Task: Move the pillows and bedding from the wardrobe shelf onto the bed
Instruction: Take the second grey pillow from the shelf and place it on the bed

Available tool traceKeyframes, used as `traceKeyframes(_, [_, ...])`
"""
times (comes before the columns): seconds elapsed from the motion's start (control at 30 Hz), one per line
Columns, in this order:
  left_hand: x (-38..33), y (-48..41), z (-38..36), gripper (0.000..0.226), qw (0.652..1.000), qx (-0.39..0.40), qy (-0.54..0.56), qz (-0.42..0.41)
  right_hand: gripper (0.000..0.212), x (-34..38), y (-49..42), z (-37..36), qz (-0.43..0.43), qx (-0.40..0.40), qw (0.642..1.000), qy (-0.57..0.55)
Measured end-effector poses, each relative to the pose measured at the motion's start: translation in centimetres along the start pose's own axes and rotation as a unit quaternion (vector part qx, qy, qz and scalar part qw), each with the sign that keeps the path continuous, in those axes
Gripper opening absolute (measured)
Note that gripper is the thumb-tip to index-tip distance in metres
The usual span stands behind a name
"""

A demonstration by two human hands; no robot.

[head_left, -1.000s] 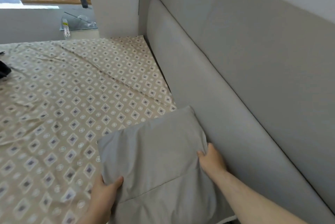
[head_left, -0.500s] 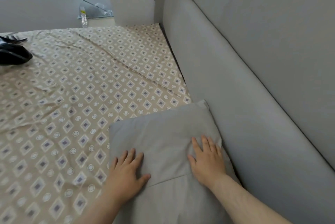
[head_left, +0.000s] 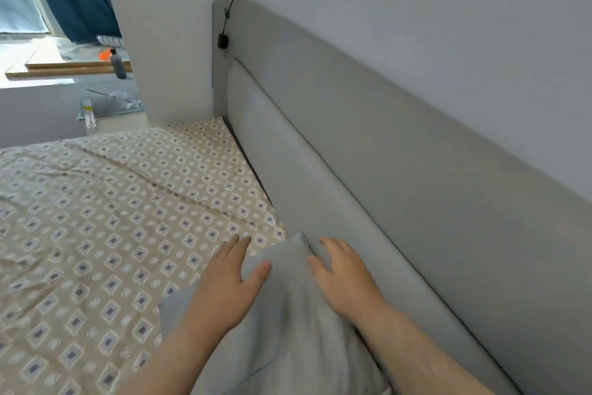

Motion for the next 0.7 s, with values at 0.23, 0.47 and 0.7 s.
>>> traceKeyframes(0.23, [-19.8, 6.2, 6.1, 0.052, 0.963, 0.01, 0.136, -0.23, 0.043, 6.9, 15.8, 15.3, -0.023, -0.214, 0.969, -0.122])
traceKeyframes(0.47, [-34.4, 18.3, 5.0, 0.062, 0.886, 0.154, 0.246, -0.362, 0.042, 9.4, 37.7, 25.1, -0.084, -0.414, 0.894, -0.149])
traceKeyframes(0.7, [-43.4, 37.1, 0.7, 0.054, 0.783, 0.291, 0.274, -0.477, 0.046, 10.3, 64.7, 25.2, -0.193, -0.583, 0.78, -0.122])
Point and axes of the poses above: each hand's wrist, its own y-axis away from the middle knuckle, its own z-axis out of the back of the hand, x = y × z, the point moved 3 cm from there along -y, towards the middle knuckle, and after that the axes turned 8 degrees about x, right-handed, at the moved point
